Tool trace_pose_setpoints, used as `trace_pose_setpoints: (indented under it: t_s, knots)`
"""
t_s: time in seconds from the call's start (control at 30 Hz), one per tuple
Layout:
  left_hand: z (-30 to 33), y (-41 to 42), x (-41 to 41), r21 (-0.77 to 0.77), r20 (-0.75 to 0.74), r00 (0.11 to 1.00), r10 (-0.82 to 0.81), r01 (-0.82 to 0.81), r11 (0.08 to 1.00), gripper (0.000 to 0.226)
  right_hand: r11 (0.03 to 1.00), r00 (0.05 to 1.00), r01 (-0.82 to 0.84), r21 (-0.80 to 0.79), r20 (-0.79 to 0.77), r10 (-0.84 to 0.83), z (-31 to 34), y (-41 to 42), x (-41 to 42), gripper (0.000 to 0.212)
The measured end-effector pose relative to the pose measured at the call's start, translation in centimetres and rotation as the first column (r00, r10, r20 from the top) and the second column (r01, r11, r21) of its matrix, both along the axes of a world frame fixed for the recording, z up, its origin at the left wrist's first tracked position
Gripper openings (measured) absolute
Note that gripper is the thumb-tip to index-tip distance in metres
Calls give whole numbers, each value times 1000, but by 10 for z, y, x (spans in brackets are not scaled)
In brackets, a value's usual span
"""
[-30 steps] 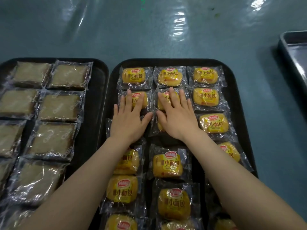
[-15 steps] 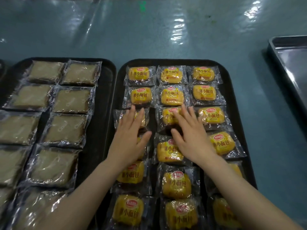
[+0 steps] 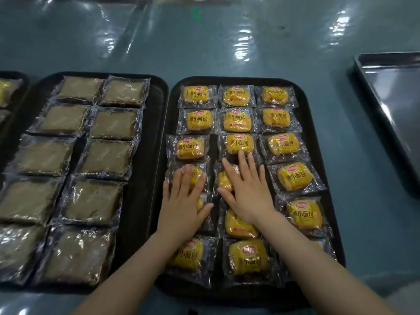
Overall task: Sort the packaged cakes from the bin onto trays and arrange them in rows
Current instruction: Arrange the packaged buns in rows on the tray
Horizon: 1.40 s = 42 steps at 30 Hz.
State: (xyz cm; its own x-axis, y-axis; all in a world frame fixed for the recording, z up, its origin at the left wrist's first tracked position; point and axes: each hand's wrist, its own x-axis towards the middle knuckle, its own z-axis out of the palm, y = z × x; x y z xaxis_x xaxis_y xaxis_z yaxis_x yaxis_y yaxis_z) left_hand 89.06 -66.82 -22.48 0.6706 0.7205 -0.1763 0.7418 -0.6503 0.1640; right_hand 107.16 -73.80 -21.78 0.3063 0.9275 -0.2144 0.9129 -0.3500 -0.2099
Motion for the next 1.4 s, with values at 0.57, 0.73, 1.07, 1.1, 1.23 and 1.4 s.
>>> trace_pose_setpoints:
  t_s: [0.57,0.73,1.07,1.1,1.23,1.4]
  knots:
    - [-1,-55,-52,-35,42,998,-53,54,998,72,994,998,52,-101,-29,-55,4,-92,-63,79]
    - [5,-64,-54,93,91,988,-121,113,989,63,1000,998,3,12,67,-4,10,-104,-66,72]
    - [1,-78,-49,47,101,994,-43,39,998,60,995,994,-100,-23,39,101,2,-116,-71,70]
    - [1,-78,-49,50,91,994,-52,48,998,61,994,994,-103,-18,39,104,1,-116,-71,69]
    - [-1,-74,-50,24,69,993,-91,90,996,57,998,998,-60,15,-20,60,-1,-117,-69,66]
    - [1,-69,-53,-3,105,988,-111,112,994,47,999,996,14,48,-89,-10,1,-115,-70,63]
